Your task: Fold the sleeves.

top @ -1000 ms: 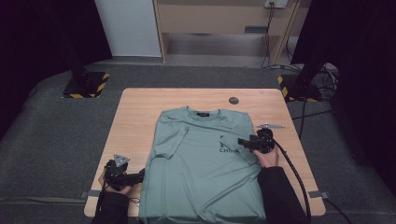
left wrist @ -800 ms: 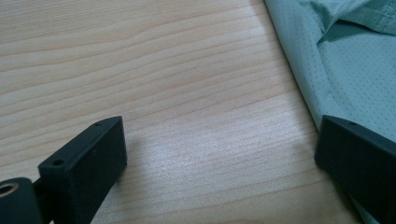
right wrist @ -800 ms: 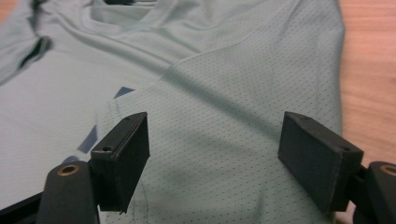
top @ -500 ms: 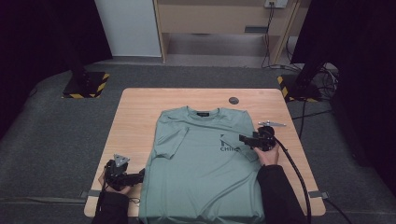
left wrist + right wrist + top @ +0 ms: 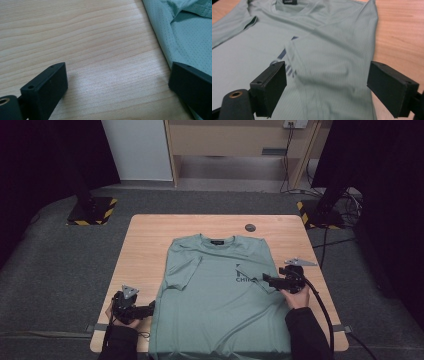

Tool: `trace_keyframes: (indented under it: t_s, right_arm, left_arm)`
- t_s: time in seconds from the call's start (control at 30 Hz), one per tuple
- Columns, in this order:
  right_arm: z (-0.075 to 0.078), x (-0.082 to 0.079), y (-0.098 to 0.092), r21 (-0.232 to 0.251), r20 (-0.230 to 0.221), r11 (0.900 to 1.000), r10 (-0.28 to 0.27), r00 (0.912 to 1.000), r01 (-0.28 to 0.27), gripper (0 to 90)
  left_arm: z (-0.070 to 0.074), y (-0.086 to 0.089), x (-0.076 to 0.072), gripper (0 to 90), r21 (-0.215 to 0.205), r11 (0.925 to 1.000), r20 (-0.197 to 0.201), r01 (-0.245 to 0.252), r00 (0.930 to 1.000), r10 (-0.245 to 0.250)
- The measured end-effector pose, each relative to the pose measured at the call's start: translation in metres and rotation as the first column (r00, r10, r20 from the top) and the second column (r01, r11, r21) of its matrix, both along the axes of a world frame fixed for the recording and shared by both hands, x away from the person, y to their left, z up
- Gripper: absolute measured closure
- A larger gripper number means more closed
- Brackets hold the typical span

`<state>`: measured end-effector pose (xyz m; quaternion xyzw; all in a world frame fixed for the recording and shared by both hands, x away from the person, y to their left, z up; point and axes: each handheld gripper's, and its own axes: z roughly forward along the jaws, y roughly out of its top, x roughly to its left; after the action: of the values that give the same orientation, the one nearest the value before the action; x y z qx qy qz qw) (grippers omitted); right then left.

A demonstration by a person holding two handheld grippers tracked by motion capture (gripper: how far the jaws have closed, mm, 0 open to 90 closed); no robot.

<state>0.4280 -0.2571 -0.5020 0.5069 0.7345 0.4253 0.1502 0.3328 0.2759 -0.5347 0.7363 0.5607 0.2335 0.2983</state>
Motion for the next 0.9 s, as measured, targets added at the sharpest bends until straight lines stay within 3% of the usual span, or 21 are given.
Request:
trace_keyframes:
  t_s: [0.27,0.4,0.5,0.67,0.8,0.9]
  right_arm:
    - [-0.001,-0.03,-0.005,-0.022,0.001,0.999,0.024,0.9997,-0.024,13.9]
    - [-0.005,-0.045,-0.005,-0.088,0.004,0.996,0.033,0.9995,-0.032,12.7]
    - [-0.009,-0.055,-0.007,-0.105,-0.002,0.994,0.032,0.9995,-0.032,12.4]
    - [-0.012,-0.07,-0.016,-0.117,-0.005,0.993,0.006,1.0,-0.006,11.9]
    - [-0.017,-0.082,-0.028,-0.081,-0.006,0.996,-0.024,0.9997,0.024,12.0]
    - [-0.019,-0.087,-0.032,-0.109,0.02,0.993,-0.047,0.9987,0.049,11.8]
  left_arm:
    - [0.0,0.0,0.0,1.1,-0.001,1.0,0.0,0.002,1.0,-0.002]
    - [0.0,0.0,0.0,1.1,-0.001,1.0,0.0,0.005,1.0,-0.005]
    - [0.0,0.0,0.0,1.1,-0.001,1.0,0.0,0.006,1.0,-0.006]
    - [0.0,0.0,0.0,1.2,-0.001,1.0,0.0,0.008,1.0,-0.008]
    - [0.0,0.0,0.0,1.1,-0.001,1.0,0.0,0.008,1.0,-0.008]
    - [0.0,0.0,0.0,1.1,-0.001,1.0,0.0,0.007,1.0,-0.007]
